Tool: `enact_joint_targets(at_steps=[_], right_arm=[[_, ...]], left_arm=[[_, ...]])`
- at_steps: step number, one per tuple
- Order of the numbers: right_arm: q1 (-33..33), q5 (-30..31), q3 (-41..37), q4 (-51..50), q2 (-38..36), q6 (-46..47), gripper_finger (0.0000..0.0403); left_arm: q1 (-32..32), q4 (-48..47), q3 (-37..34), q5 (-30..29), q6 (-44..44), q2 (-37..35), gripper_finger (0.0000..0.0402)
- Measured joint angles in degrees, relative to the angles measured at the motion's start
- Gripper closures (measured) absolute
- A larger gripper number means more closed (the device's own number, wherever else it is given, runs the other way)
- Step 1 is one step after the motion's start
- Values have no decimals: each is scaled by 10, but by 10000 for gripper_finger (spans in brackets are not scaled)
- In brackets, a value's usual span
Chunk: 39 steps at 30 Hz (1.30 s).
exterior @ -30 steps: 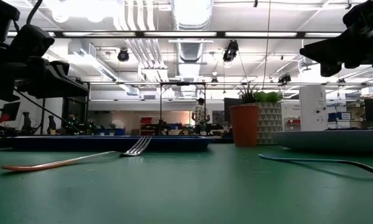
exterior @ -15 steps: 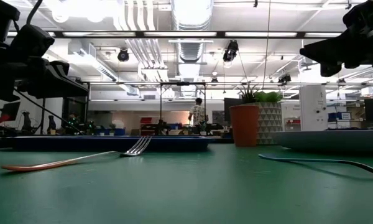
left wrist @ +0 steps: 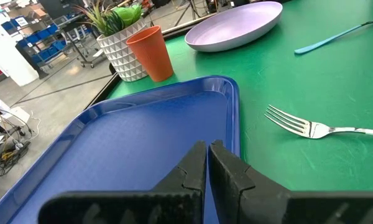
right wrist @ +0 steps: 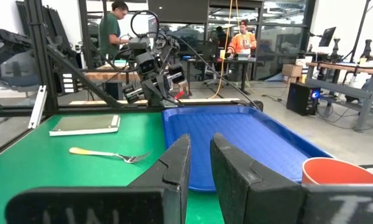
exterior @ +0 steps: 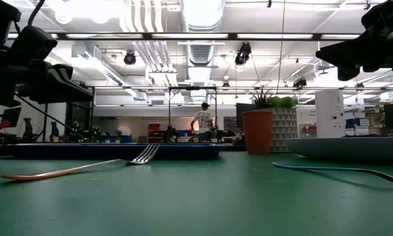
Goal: Pick and place plate/cup/fork/spoon on tray
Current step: Put the orange fork on the blue tray
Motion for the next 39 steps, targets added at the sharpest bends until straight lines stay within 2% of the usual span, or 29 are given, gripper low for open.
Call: enact_joint_targets(at_steps=[6, 11, 22, 24, 28, 30, 33, 39], right_arm=[[0, 0, 0, 0, 0, 41, 351], [0, 0, 0, 6, 0, 98, 351], [0, 2, 0, 28, 0, 98, 351], [0, 2, 0, 28, 0, 90, 351], [0, 3, 0, 30, 0, 47, 351], [0, 16, 0, 46, 0, 7, 351], [0, 26, 4, 68, 1, -2, 351], [0, 27, 19, 163, 3, -30, 351]], left_arm=[[0, 0, 0, -1, 4, 0, 402], [0, 0, 0, -10, 59, 0, 402], [0, 26, 0, 4, 58, 0, 402], [0, 71, 0, 31, 48, 2, 402], [0, 237, 0, 85, -20, 12, 402], [0, 324, 0, 86, -30, 19, 402], [0, 441, 0, 87, -31, 29, 402], [0, 602, 0, 87, -32, 40, 402]])
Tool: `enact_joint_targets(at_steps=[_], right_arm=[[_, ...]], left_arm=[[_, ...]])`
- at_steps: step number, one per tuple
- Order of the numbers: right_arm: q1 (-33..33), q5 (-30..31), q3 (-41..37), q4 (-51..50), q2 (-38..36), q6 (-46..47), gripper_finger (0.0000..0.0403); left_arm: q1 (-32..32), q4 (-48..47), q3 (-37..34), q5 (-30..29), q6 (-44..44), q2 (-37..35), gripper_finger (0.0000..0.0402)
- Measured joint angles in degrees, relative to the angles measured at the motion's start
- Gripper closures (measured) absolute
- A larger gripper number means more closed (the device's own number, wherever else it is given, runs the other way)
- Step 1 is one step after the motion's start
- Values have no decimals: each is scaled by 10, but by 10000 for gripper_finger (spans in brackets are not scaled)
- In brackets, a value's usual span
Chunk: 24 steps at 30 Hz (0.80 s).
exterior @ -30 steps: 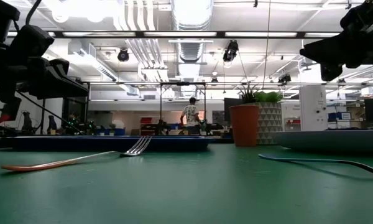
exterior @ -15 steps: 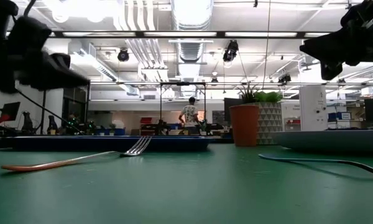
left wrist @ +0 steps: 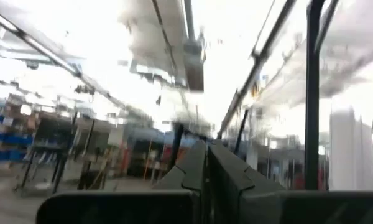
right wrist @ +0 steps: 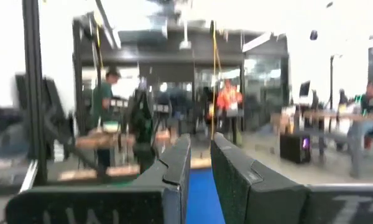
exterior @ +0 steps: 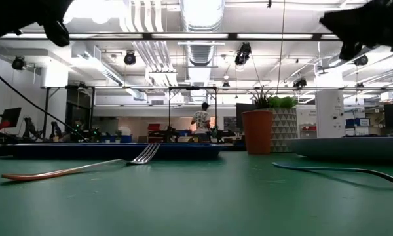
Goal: Pick and place plate/cup/fork/spoon on tray
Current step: Put the orange fork on the blue tray
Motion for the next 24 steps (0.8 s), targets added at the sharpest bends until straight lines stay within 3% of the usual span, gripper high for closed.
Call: enact_joint_targets(at_steps=[8, 14, 19, 24], right_arm=[[0, 4, 66, 26, 6, -33, 351], [0, 4, 97, 10, 20, -50, 351], [0, 3, 104, 10, 30, -81, 351], [0, 3, 104, 14, 30, -122, 351]], left_arm=[[0, 25, 13, -23, 0, 5, 402], [0, 23, 80, -36, -15, 68, 402], [0, -33, 161, -103, -64, 157, 402], [0, -166, 250, -169, -152, 235, 402]])
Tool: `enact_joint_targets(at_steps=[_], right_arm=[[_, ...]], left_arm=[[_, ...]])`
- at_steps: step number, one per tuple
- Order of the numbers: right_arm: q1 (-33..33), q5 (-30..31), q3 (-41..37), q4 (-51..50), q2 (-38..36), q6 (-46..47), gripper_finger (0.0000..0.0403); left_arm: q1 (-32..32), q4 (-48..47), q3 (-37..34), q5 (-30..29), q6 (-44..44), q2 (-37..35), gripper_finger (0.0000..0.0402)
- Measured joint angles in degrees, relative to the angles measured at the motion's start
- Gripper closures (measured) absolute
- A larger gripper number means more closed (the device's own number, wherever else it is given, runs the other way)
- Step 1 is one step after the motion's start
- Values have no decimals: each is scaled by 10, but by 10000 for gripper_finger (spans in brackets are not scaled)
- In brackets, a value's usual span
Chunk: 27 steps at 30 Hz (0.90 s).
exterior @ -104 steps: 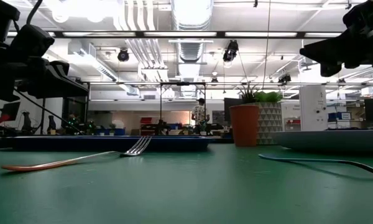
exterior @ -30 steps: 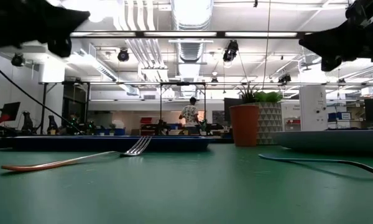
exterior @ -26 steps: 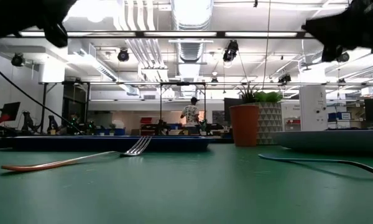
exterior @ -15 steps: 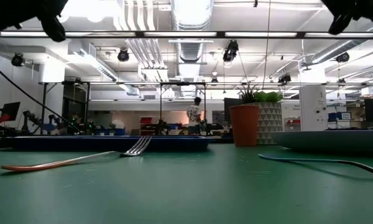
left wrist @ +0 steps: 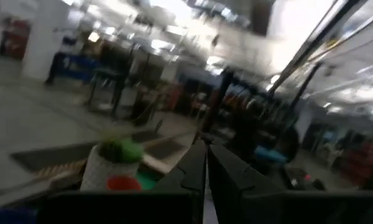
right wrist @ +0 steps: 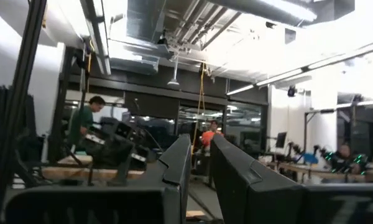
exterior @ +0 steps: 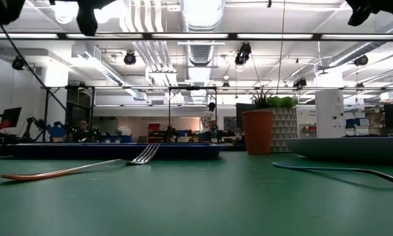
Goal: Pick and place plate/cup/fork/spoon on tray
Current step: Put the orange fork on the blue tray
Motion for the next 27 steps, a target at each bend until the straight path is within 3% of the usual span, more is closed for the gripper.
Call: enact_joint_targets(at_steps=[6, 13, 21, 27], right_arm=[[0, 0, 1, 0, 0, -50, 351], [0, 0, 5, 0, 1, -63, 351], [0, 0, 9, 1, 1, -77, 351], [0, 0, 9, 6, 1, -87, 351]], left_arm=[[0, -222, 126, -89, -123, 51, 402], [1, -535, 245, -78, -475, 130, 402], [-5, -589, 349, 100, -681, 308, 402], [-20, -745, 444, 263, -820, 427, 402]])
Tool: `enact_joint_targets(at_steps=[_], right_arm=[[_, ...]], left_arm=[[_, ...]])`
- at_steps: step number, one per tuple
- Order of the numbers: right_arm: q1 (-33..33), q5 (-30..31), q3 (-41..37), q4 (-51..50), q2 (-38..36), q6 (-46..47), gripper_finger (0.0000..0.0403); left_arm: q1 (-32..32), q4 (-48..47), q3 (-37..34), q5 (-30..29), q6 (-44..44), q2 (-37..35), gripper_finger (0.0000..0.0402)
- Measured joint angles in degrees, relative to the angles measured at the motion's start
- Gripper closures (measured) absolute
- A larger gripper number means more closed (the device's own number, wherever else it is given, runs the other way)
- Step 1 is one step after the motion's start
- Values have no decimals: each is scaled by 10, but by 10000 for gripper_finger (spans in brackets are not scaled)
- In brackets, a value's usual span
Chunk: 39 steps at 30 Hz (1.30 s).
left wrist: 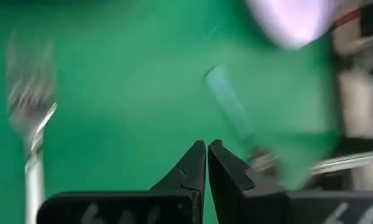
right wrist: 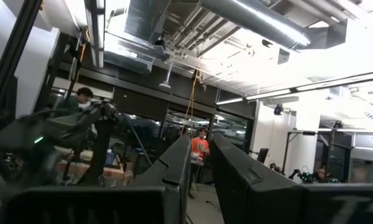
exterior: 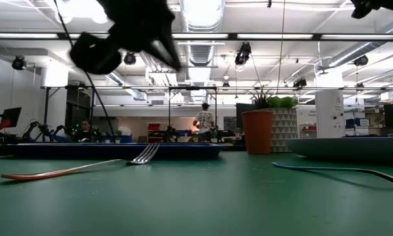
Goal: Pick and place plate/cup/fork/spoon on tray
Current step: Put the orange fork on the blue tray
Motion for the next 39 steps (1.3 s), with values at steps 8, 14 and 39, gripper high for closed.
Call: enact_joint_targets(at_steps=[8, 14, 39], right_arm=[[0, 0, 0, 11, 0, -8, 351], [0, 0, 0, 11, 0, -1, 351], [0, 0, 0, 7, 0, 14, 351]], left_arm=[[-6, -241, 78, 113, -35, 65, 402], [-5, -242, 64, 112, -47, 63, 402], [-8, -231, 47, 62, 16, 130, 270]])
